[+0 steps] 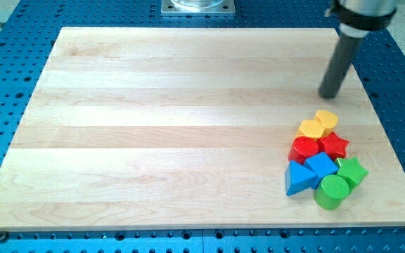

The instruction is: Place the hexagon at the top left corner of the board

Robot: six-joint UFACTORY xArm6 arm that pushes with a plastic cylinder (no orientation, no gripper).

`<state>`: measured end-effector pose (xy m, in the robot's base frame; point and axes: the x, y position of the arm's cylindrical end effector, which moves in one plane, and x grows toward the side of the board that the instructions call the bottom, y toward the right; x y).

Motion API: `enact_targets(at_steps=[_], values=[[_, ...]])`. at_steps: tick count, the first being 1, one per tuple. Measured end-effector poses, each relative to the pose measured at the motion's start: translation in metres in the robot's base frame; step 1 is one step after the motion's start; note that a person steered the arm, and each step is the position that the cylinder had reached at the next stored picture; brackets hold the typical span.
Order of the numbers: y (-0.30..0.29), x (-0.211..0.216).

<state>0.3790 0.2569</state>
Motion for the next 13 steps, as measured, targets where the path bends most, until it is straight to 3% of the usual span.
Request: enact_targets(at_steps=[1, 2, 5, 6, 7, 8, 9, 10, 11, 12, 13], values=[[0.021, 0.061], [-0.011, 0.089], [-0.146, 0.096], [-0.099, 0.096], [-0.101, 0.122], [-0.151, 0.142], [-0.216, 0.121], [-0.277, 0.049], [-0.328, 0.017], [-0.275, 0.037], [-0.270, 0.057]])
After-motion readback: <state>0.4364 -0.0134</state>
